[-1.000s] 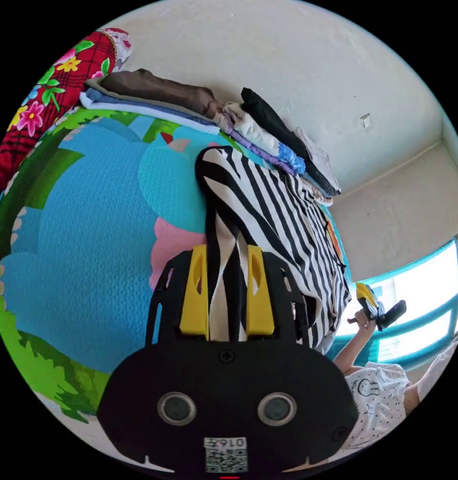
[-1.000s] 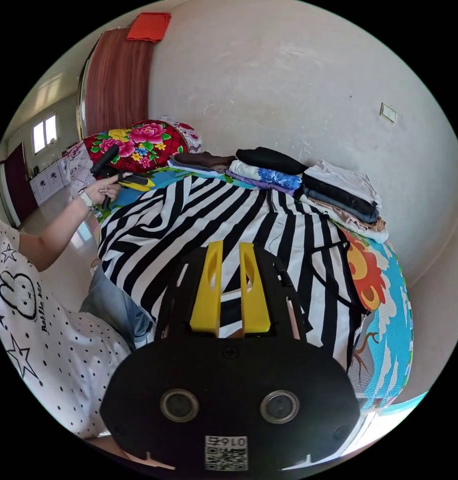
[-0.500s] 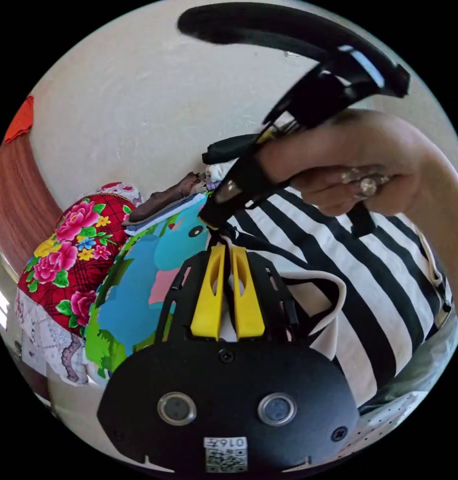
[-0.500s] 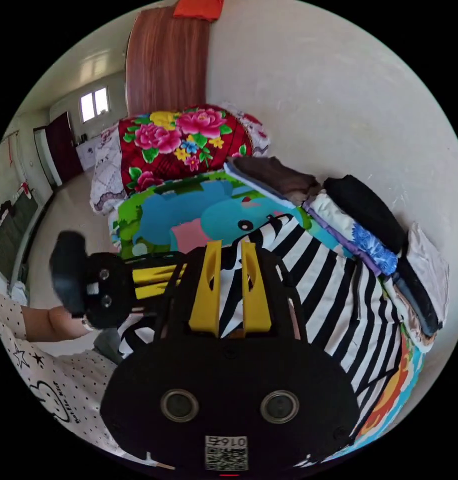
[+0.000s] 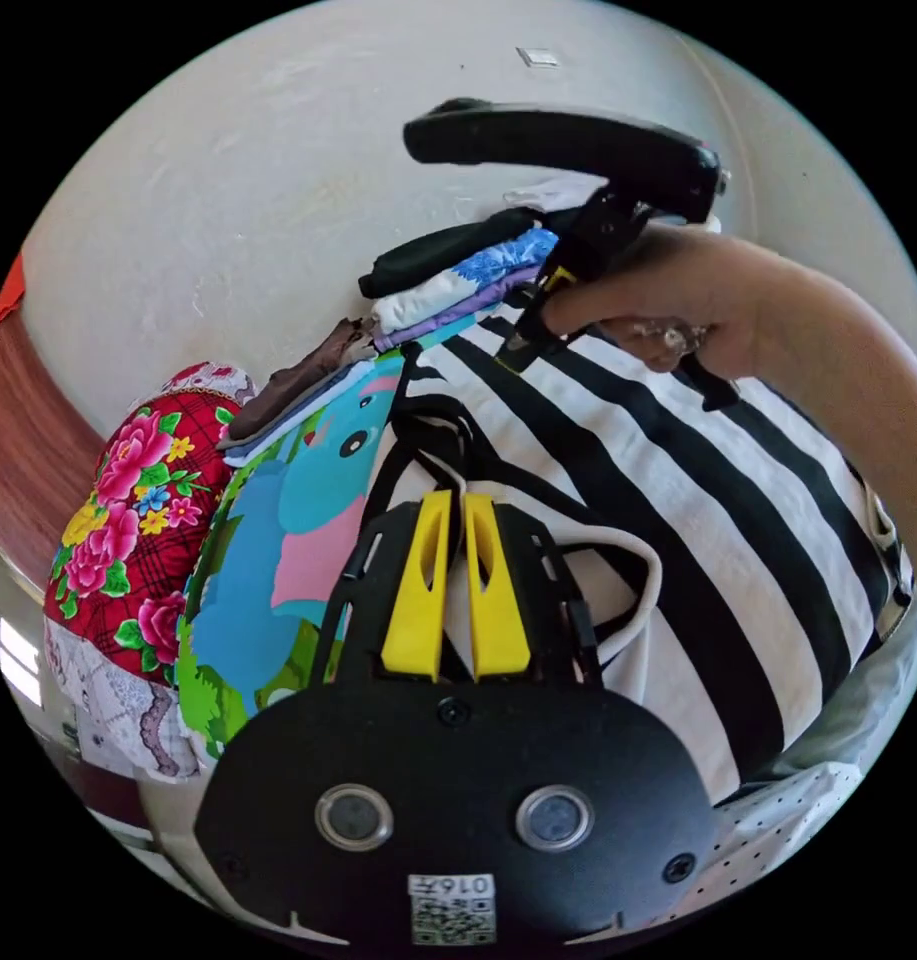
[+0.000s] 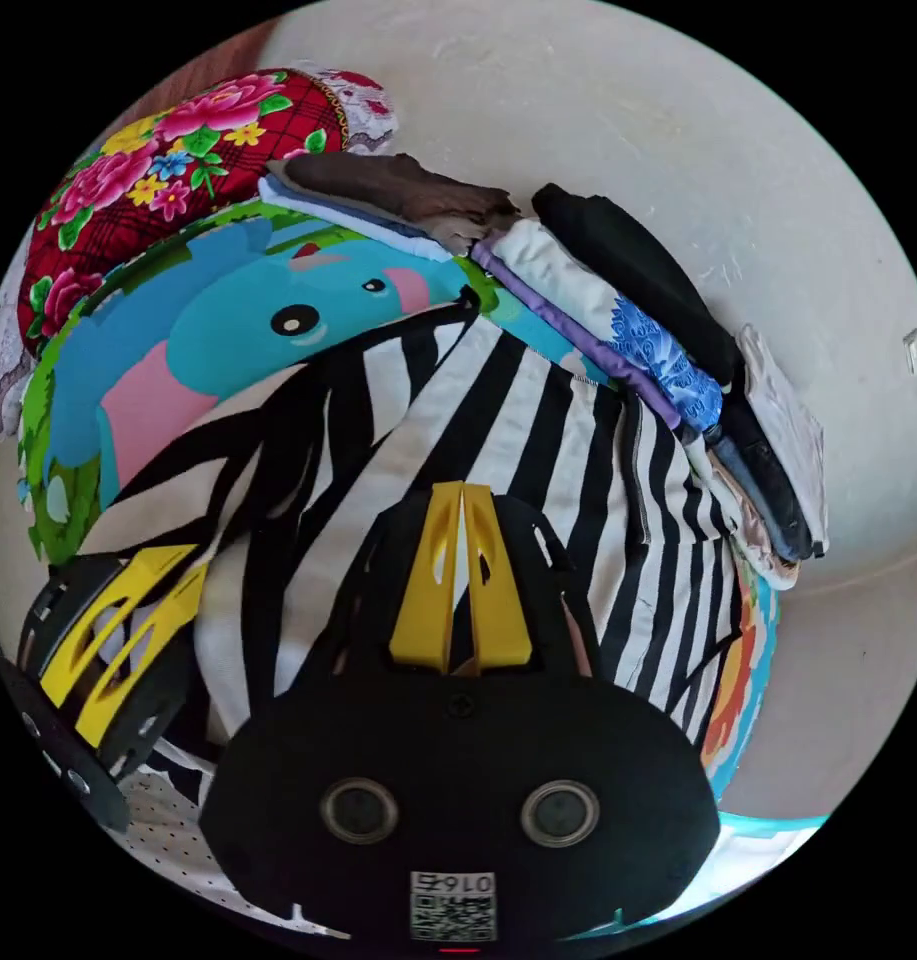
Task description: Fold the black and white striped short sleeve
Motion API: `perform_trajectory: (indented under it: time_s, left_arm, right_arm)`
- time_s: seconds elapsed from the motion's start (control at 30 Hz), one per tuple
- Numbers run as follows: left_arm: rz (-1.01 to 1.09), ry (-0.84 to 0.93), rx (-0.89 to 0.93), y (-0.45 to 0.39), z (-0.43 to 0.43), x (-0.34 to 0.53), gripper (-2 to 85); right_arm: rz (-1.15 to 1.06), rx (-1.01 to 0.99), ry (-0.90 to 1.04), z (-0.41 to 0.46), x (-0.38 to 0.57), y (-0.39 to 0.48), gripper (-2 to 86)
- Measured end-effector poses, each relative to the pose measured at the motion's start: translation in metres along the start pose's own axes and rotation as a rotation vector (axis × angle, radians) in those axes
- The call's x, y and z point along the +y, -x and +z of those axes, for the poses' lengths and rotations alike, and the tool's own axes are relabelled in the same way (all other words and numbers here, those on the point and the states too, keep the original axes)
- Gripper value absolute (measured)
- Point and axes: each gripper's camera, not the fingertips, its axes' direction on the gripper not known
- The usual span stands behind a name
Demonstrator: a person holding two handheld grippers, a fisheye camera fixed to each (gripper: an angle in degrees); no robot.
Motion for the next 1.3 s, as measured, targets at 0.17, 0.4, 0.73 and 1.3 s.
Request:
perform_trajectory:
  time_s: [0.17,0.4,0.73,1.3]
  left_arm:
    - [0.081,-0.029,-0.193,-0.054,-0.006,-0.004,-0.5]
    - [0.049,-0.045,-0.132,-0.065,-0.01,-0.008,-0.6]
    - [0.047,-0.04,-0.133,-0.083,-0.009,-0.01,-0.7]
    - [-0.022,-0.068,-0.027,-0.053,-0.011,0.011,-0.7]
  right_arm:
    - [-0.055,-0.249,-0.128,-0.014,-0.029,0.007,5.3]
    - [-0.199,-0.206,0.006,0.032,-0.091,0.057,8.5]
    - [-0.186,-0.19,0.013,0.051,-0.13,0.063,12.5]
    - [-0.075,-0.174,0.004,0.068,-0.158,0.03,3.2]
